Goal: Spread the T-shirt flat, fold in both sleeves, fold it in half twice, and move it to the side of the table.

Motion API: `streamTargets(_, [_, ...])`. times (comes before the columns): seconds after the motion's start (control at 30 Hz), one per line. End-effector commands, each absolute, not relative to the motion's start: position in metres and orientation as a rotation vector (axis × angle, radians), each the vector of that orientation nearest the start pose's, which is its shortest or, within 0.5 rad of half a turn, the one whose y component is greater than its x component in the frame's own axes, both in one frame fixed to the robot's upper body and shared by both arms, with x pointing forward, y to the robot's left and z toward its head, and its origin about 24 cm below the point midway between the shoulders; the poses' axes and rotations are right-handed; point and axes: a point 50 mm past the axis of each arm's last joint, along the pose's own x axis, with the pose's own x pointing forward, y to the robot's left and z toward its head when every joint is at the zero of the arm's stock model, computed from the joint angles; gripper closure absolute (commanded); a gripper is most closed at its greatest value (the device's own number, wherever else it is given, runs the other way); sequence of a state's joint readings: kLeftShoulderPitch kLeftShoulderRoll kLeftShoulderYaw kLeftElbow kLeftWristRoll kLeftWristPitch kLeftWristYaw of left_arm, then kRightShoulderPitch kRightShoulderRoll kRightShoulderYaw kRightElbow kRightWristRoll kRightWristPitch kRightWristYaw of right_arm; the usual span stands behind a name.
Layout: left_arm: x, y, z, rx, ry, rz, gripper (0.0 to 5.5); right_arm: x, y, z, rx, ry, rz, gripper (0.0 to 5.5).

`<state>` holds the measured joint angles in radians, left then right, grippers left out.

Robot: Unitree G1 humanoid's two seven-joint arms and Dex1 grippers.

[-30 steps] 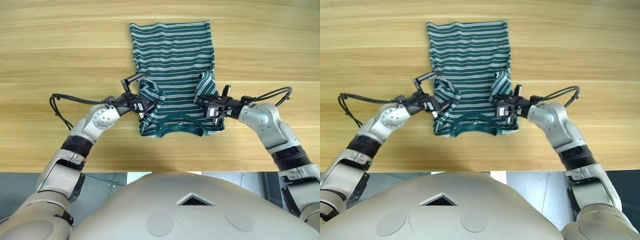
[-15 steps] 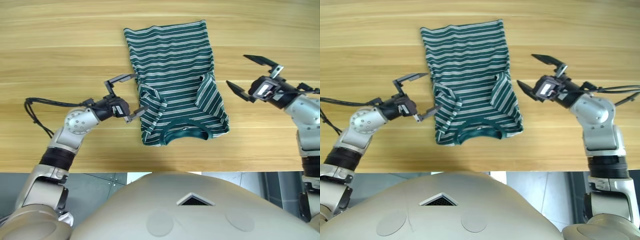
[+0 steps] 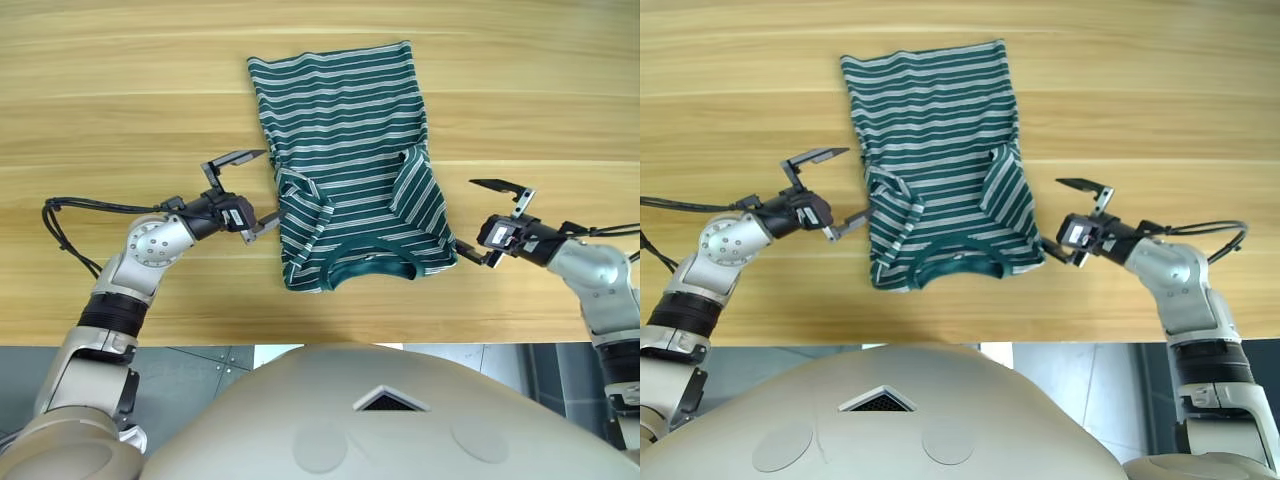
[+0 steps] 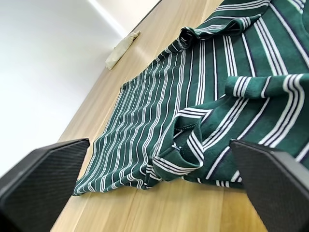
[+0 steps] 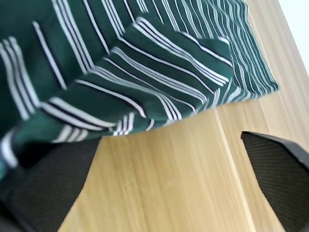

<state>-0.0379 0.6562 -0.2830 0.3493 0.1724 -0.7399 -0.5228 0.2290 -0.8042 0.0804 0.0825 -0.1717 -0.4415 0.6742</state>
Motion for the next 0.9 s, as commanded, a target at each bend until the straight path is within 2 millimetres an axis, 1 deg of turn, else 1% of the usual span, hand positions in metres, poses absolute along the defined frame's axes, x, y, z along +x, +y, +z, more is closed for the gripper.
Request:
streamTargets(0.03, [0.222, 0.2, 0.023, 0.844, -0.117, -0.97, 0.1, 0.168, -0.248, 0.023, -0.892, 0.305, 1.0, 0.11])
streamTargets(0.1, [0.221, 0.201, 0.02, 0.854, -0.102, -0.97, 0.1, 0.162, -0.245, 0.022, -0.878, 0.318, 1.04, 0.11])
streamTargets(0.27, [0.218, 0.207, 0.018, 0.883, -0.075, -0.98, 0.1, 0.155, -0.242, 0.024, -0.856, 0.324, 1.081, 0.11])
streamTargets(0.37, [0.218, 0.213, 0.016, 0.905, -0.052, -0.982, 0.1, 0.154, -0.247, 0.025, -0.862, 0.343, 1.071, 0.11])
streamTargets(0.47, [0.21, 0.222, 0.013, 0.945, -0.005, -1.023, 0.1, 0.149, -0.254, 0.028, -0.864, 0.361, 1.074, 0.11])
streamTargets(0.57, [0.191, 0.233, 0.015, 0.965, 0.06, -1.142, 0.1, 0.145, -0.274, 0.038, -0.894, 0.401, 1.021, 0.11])
streamTargets(0.67, [0.17, 0.242, 0.025, 0.952, 0.116, -1.271, 0.1, 0.142, -0.289, 0.051, -0.915, 0.422, 0.988, 0.11])
streamTargets(0.73, [0.154, 0.246, 0.028, 0.94, 0.157, -1.368, 0.1, 0.135, -0.289, 0.05, -0.902, 0.448, 1.035, 0.11])
streamTargets(0.77, [0.147, 0.245, 0.028, 0.926, 0.169, -1.41, 0.1, 0.131, -0.286, 0.047, -0.893, 0.466, 1.074, 0.11])
streamTargets(0.83, [0.135, 0.238, 0.026, 0.879, 0.177, -1.489, 0.1, 0.122, -0.277, 0.04, -0.858, 0.48, 1.162, 0.11])
streamTargets(0.9, [0.127, 0.229, 0.02, 0.837, 0.178, -1.536, 0.1, 0.119, -0.268, 0.036, -0.824, 0.465, 1.219, 0.11])
